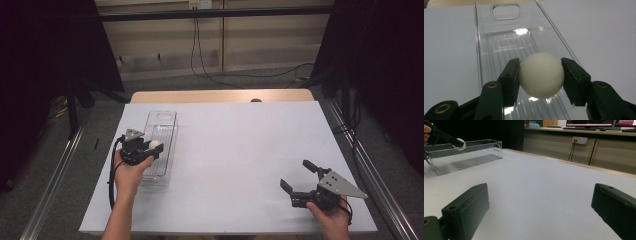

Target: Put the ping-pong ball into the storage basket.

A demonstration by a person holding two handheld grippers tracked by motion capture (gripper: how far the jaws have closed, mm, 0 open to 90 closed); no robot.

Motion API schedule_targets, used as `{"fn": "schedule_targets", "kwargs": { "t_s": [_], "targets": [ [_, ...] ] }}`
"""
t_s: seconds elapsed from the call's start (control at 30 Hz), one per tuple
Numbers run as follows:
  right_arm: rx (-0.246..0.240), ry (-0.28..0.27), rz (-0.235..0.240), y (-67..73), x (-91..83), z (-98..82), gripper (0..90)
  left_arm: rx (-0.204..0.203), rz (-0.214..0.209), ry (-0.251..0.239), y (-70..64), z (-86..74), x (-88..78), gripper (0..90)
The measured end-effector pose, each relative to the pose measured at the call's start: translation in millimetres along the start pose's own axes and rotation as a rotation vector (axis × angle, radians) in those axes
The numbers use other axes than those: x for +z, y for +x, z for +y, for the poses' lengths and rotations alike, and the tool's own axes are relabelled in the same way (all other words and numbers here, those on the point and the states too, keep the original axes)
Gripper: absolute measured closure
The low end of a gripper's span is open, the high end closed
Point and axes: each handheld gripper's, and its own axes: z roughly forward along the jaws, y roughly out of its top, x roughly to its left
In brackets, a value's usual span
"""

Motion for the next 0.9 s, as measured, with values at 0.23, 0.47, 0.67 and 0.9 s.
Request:
{"fn": "schedule_targets", "kwargs": {
  "t_s": [0.23, 0.47, 0.67, 0.9],
  "targets": [
    [0.002, 0.0, -0.001, 0.0, -0.1, 0.0, 0.8, -0.001, 0.005, -0.003, -0.9, -1.3, 0.4, 49.2],
    [0.001, -0.003, 0.0, 0.0, 0.4, 0.1, 0.8, -0.003, 0.009, -0.02, -0.5, -1.2, -1.0, 45.3],
    [0.003, 0.0, 0.0, -0.1, -0.1, -0.1, 0.8, -0.005, 0.012, -0.039, -1.0, -1.9, -5.1, 40.9],
    [0.002, -0.002, 0.007, -0.4, 1.0, 0.4, 0.8, -0.017, 0.007, -0.08, -0.7, -5.1, -11.7, 32.1]
  ]
}}
